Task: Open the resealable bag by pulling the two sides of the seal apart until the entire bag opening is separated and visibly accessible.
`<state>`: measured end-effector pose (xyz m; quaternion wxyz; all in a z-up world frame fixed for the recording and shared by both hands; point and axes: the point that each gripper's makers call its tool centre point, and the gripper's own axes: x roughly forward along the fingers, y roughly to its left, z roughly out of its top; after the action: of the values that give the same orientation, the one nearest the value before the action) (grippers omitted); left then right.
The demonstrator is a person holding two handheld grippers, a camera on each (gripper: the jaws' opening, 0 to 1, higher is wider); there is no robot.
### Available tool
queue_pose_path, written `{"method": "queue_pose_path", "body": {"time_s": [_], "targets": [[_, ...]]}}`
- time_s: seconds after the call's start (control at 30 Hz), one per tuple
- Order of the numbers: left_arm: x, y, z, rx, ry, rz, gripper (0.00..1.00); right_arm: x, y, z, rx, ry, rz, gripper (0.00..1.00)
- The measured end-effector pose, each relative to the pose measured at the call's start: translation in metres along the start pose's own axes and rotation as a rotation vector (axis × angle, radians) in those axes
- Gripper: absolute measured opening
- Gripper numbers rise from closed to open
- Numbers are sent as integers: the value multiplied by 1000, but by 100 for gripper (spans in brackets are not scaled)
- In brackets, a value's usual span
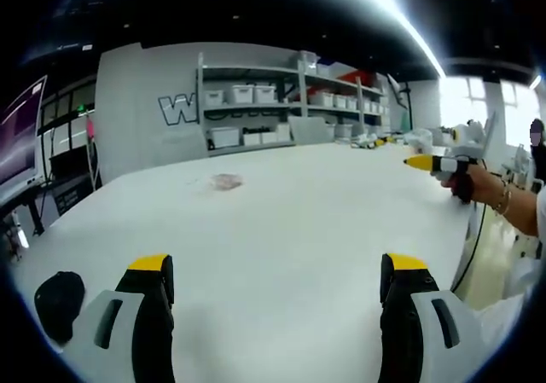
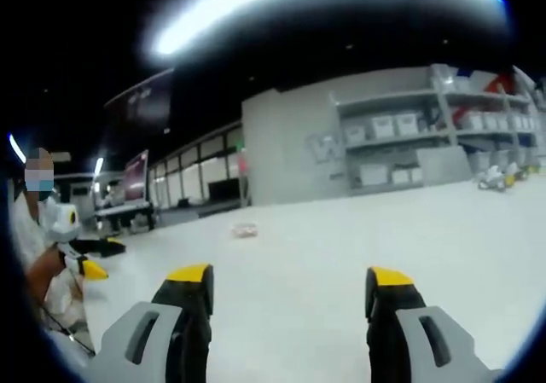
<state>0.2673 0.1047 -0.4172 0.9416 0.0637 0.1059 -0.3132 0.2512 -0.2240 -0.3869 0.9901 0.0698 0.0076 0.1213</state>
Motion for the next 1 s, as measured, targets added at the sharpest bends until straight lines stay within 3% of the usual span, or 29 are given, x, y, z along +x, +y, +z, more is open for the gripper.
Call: {"method": "queue_pose_path", "body": {"time_s": [1.0], "targets": [[11,12,-9,-76,-24,-1,100,2,-3,2,17,-34,0,74]]}}
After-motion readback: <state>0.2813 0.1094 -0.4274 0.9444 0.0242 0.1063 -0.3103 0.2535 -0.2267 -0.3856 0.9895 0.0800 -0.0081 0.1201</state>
